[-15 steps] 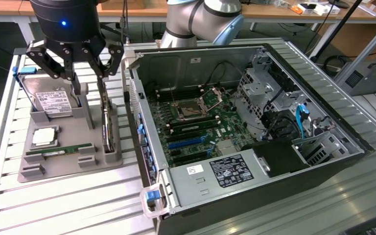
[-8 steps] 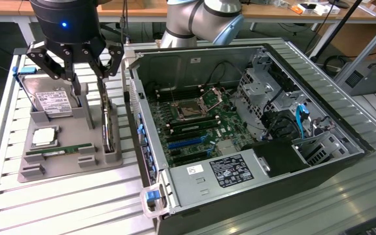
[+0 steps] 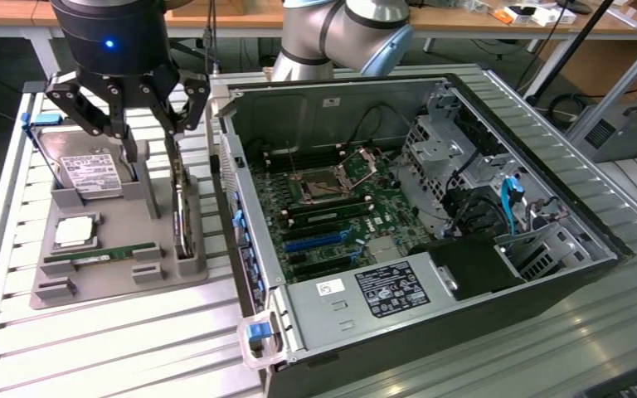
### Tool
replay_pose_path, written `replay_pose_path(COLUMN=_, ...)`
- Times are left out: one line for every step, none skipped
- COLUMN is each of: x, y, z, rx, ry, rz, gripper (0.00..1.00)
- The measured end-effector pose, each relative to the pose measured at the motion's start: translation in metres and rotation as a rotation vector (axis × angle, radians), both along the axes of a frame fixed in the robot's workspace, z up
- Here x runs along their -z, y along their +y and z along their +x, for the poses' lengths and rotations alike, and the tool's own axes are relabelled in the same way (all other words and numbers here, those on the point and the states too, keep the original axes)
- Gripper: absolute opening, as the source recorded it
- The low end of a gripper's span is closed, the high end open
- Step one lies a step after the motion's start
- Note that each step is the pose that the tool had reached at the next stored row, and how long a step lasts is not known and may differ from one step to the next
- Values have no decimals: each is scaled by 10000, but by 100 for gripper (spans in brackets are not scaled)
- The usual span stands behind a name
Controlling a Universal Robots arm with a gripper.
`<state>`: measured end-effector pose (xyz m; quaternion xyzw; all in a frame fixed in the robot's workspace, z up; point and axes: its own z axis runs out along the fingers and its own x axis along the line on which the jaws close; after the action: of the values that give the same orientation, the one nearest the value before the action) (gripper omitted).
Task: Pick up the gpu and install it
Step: 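Pick up the gpu and move the gpu toward the slot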
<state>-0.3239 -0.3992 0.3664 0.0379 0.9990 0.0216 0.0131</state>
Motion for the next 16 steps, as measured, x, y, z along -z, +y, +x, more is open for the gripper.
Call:
replay_pose_path(x=1, y=0, z=0, rx=0, ry=1, rz=0, gripper=48)
replay_pose_path(x=3, y=0, z=0, rx=0, ry=1, rz=0, gripper=48)
replay_pose_path(x=5, y=0, z=0, rx=0, ry=0, rz=0, gripper=48)
replay_pose_path(x=7, y=0, z=0, rx=0, ry=0, rz=0, gripper=48)
replay_pose_path(x=8, y=0, z=0, rx=0, ry=0, rz=0, gripper=48)
replay_pose_path(x=10, y=0, z=0, rx=0, ry=1, rz=0, gripper=48)
replay_pose_path(x=12, y=0, z=0, rx=0, ry=1, rz=-1, gripper=48)
replay_pose_path(x=13, y=0, z=0, rx=0, ry=0, rz=0, gripper=48)
replay_pose_path(x=15, y=0, z=0, rx=0, ry=1, rz=0, gripper=48)
replay_pose_path(x=19, y=0, z=0, rx=0, ry=0, rz=0, gripper=48)
replay_pose_path(x=21, y=0, z=0, rx=0, ry=0, rz=0, gripper=48)
replay_pose_path(x=22, y=0, z=0, rx=0, ry=1, rz=0, gripper=48)
replay_pose_path(x=24, y=0, z=0, rx=0, ry=1, rz=0, gripper=48)
replay_pose_path(x=26, y=0, z=0, rx=0, ry=1, rz=0, gripper=48)
replay_pose_path(x=28, y=-1, z=0, rx=0, ry=0, rz=0, gripper=48)
replay_pose_path(x=30, y=-1, z=0, rx=0, ry=0, rz=0, gripper=48)
